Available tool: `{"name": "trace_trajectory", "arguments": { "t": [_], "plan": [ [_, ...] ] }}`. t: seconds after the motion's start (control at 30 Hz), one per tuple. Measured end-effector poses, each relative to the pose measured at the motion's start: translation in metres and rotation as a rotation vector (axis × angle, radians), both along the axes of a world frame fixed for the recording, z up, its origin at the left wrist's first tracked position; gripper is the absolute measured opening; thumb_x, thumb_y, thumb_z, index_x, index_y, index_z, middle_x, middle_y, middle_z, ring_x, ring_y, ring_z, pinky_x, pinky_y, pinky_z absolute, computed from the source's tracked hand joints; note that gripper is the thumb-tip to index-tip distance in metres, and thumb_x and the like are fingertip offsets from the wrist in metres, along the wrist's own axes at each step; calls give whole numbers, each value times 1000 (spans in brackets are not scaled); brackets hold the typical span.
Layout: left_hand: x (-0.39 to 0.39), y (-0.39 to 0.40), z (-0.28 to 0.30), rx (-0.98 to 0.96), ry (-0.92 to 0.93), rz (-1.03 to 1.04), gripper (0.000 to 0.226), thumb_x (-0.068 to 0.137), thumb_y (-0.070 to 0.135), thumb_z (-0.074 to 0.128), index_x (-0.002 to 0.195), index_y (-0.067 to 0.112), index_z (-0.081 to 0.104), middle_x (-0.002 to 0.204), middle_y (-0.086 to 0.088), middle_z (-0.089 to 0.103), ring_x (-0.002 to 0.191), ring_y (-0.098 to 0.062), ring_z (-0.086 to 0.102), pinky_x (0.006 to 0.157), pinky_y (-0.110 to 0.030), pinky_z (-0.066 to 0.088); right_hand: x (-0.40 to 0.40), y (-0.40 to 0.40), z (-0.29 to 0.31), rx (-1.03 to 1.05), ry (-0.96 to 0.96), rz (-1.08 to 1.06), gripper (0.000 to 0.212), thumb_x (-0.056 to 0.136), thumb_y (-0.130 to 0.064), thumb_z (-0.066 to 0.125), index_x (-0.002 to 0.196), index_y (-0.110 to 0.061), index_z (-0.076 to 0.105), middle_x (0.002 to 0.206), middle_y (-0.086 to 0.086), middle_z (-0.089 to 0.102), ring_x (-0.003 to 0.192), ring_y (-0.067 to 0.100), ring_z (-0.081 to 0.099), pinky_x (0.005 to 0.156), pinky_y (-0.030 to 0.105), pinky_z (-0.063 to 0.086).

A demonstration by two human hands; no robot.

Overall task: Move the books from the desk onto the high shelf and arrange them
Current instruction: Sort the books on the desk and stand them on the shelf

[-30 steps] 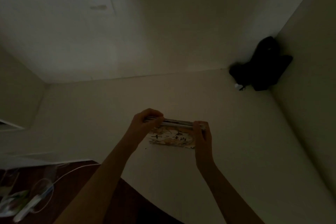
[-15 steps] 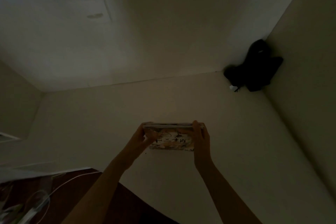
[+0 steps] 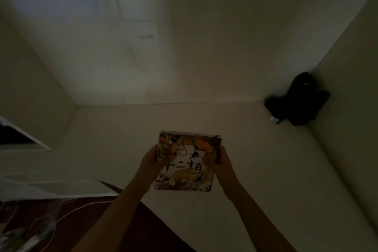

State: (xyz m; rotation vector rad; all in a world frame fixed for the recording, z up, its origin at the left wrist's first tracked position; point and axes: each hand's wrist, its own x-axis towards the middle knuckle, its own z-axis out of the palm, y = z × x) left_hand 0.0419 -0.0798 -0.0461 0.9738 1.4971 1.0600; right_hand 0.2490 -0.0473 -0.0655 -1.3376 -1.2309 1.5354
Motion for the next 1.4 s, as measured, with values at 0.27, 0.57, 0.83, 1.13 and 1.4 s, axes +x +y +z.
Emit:
{"name": "trace_trajectory", "arguments": {
  "t": [0.27, 0.57, 0.83, 1.13, 1.4],
  "plan": [
    [-104, -41, 105, 217, 45, 80, 27, 82, 19, 69, 108, 14, 63, 102, -6, 70, 95, -24, 67, 78, -35, 56, -122, -38, 95, 73, 128, -120, 30, 89, -3, 60, 115, -12, 47, 106, 15, 64, 85, 27, 65, 71, 41, 58],
    [-179, -90, 298, 720, 118, -140, 33, 82, 14, 61, 109, 29, 48, 106, 7, 66, 92, -6, 67, 70, -22, 55, -178, -93, 319, 641, 253, -169, 30, 85, -2, 62, 108, -21, 54, 97, 8, 70, 82, 21, 70, 63, 35, 59],
    [-189, -74, 489, 1263, 359, -86, 34, 88, 12, 56, 106, 36, 39, 99, 23, 61, 88, 10, 63, 67, -10, 50, -200, -49, 531, 935, 315, -83, 36, 84, 5, 59, 115, -12, 52, 96, 7, 66, 75, 17, 65, 62, 30, 57],
    [-190, 18, 570, 1366, 517, 255, 30, 94, 16, 51, 117, 20, 32, 110, 0, 61, 86, -6, 66, 73, -31, 58, -245, 65, 641, 1082, -186, -100, 52, 85, -23, 66, 132, -14, 46, 127, 12, 49, 113, 25, 50, 91, 33, 46],
    [-193, 100, 560, 954, 1166, 767, 39, 97, 30, 42, 128, 11, 30, 112, -12, 57, 88, -25, 61, 70, -36, 53, -291, 82, 631, 993, -147, 375, 10, 92, -24, 57, 97, -17, 54, 82, 1, 56, 70, 14, 55, 61, 24, 44]
  ]
}}
